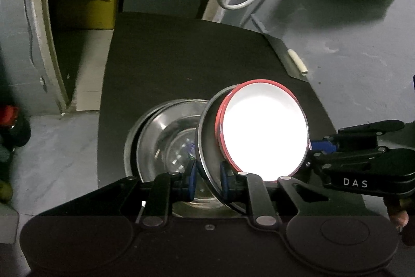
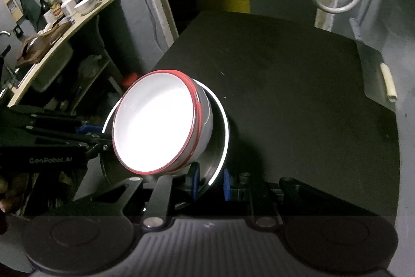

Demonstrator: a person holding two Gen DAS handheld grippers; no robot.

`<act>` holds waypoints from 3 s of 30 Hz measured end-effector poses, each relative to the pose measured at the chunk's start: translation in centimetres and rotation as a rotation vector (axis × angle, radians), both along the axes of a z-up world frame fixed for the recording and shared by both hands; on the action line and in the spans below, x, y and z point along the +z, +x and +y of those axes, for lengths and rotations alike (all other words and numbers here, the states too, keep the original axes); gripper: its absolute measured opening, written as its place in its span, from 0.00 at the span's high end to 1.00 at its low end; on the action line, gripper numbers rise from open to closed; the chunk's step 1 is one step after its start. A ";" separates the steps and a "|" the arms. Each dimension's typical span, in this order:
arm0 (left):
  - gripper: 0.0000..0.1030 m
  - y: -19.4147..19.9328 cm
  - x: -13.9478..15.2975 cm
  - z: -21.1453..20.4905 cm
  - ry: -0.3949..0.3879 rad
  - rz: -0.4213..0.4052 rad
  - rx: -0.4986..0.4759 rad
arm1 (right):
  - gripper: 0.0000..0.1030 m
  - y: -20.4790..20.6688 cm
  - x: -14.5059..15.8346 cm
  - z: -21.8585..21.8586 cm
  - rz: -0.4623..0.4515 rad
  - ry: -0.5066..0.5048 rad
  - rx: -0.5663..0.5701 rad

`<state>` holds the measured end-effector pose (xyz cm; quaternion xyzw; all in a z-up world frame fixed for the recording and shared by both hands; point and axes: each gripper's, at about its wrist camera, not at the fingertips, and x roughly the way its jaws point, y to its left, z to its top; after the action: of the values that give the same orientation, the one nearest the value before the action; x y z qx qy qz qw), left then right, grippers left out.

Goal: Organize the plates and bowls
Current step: 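Lift the nested bowls with the left gripper and carry them over the steel plates, then lower the nested bowls onto the steel plate stack with the left gripper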

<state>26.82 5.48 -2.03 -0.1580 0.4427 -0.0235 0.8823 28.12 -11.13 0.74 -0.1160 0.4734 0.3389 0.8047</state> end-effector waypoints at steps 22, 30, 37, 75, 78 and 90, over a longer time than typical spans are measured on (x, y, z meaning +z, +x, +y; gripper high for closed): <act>0.83 1.6 -2.2 1.8 -0.020 0.058 0.052 | 0.79 2.3 -2.8 1.6 0.069 -0.013 0.013; 0.83 1.6 -2.6 2.0 -0.025 0.070 0.063 | 0.79 2.4 -3.0 1.7 0.069 -0.004 0.014; 0.84 1.3 -2.7 2.6 -0.019 0.084 0.083 | 0.79 2.1 -3.3 2.4 0.086 0.003 0.027; 0.87 1.6 -3.4 3.9 -0.004 0.082 0.098 | 0.76 1.8 -3.4 3.4 0.107 0.009 0.002; 0.87 1.7 -3.5 3.7 -0.004 0.081 0.096 | 0.76 1.7 -3.3 3.4 0.107 0.007 -0.001; 0.88 1.8 -3.9 3.9 -0.050 0.068 0.109 | 0.76 1.2 -2.9 3.4 0.086 0.002 -0.017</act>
<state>28.61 9.42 -5.89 -0.2045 0.4623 0.0186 0.8626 29.36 -7.70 -2.11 -0.0963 0.5083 0.3373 0.7865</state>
